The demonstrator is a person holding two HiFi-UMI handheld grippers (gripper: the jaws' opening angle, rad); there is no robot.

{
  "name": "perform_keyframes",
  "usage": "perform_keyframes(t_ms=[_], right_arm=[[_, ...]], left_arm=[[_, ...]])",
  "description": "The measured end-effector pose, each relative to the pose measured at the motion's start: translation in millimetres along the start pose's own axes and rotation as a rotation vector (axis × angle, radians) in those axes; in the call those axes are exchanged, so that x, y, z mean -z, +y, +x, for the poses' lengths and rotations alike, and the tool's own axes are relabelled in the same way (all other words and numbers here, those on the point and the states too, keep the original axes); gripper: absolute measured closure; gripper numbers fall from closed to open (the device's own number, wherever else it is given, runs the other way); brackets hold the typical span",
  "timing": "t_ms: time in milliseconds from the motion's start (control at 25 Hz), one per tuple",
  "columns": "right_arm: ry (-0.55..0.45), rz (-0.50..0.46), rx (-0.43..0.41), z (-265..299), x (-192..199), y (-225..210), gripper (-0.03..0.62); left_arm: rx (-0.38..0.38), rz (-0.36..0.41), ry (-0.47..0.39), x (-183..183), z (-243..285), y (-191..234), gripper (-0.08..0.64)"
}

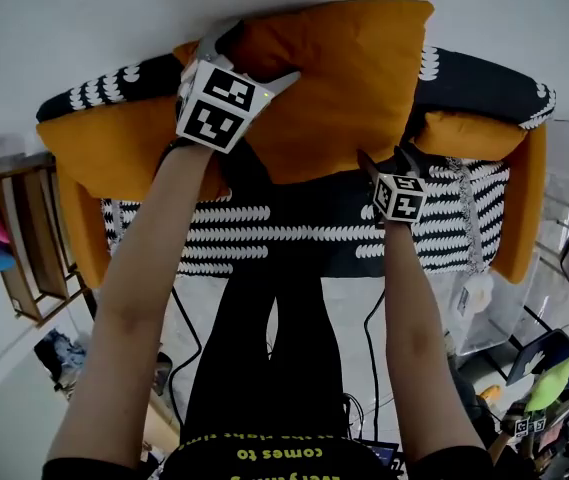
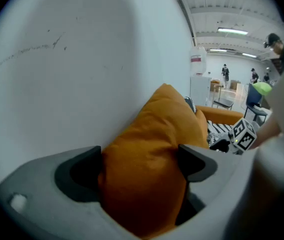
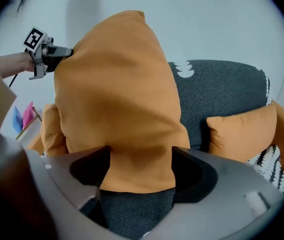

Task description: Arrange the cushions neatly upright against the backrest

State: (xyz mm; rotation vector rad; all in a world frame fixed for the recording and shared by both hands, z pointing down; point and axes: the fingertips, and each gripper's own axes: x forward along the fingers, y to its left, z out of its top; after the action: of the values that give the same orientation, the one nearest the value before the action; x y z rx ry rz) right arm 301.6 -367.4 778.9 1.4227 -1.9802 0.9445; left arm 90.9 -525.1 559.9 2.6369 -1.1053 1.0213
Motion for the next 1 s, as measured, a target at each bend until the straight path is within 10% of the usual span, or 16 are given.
perform_keyframes(t_ms=[400, 1000], right_arm=[[0.016, -0.058, 0.025, 10, -14, 19, 0.549], [-0.202, -0.002, 0.021, -60, -41, 43, 0.574]], left_arm=[[0.023, -0.017, 0.035, 6, -12, -20, 0.311], [0.037, -0.266, -0.076, 22, -109, -34, 0.436]])
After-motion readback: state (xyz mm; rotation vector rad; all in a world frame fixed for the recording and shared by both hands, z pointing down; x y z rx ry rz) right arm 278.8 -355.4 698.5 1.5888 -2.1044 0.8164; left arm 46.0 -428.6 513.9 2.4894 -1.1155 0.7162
